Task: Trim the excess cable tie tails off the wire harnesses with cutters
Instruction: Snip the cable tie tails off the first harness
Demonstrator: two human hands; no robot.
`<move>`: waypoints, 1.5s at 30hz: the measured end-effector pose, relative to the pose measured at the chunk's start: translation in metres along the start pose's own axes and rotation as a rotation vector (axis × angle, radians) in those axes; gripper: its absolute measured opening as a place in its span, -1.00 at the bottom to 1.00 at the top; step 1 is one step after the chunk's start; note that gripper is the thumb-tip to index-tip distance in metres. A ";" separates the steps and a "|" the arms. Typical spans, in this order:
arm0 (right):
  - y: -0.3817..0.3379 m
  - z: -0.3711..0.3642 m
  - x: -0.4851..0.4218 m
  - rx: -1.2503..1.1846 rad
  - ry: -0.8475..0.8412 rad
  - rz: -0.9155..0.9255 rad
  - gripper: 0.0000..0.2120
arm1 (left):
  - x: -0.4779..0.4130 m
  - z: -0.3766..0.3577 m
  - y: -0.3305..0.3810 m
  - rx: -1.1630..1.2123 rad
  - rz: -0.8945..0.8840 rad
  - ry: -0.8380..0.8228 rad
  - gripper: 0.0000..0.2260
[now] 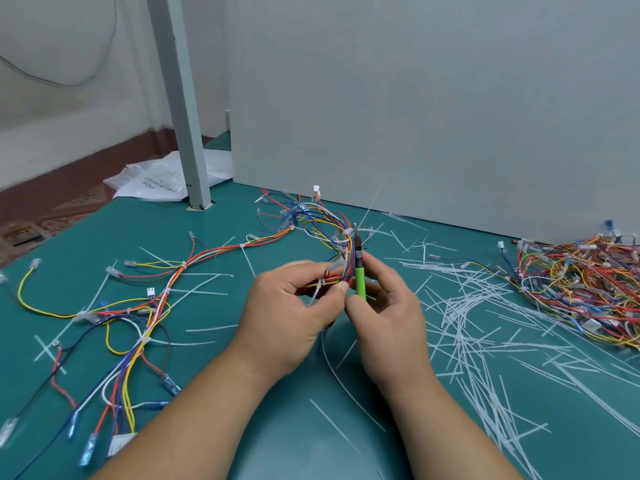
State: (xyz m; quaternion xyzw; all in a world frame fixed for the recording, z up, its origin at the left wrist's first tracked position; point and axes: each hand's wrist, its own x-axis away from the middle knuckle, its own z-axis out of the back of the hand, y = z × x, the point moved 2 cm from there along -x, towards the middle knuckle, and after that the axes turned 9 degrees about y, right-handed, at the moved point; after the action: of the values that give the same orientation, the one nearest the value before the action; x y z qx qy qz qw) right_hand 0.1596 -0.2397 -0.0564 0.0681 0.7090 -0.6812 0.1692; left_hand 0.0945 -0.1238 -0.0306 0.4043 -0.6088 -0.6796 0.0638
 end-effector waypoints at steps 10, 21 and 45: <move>0.000 0.005 -0.001 0.154 0.055 0.110 -0.44 | 0.002 0.002 -0.008 0.057 0.174 -0.056 -0.72; -0.003 0.007 -0.004 0.178 0.145 0.065 -0.71 | 0.001 -0.001 -0.007 0.115 0.252 -0.104 -0.79; 0.009 -0.007 0.000 -0.152 0.007 -0.153 -0.72 | 0.006 -0.004 -0.017 0.065 0.193 -0.100 -0.80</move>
State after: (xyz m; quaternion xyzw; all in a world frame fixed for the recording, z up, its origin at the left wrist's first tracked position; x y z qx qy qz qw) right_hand 0.1619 -0.2325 -0.0649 0.0028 0.7623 -0.6362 0.1190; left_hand 0.1002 -0.1265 -0.0481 0.3112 -0.6690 -0.6695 0.0856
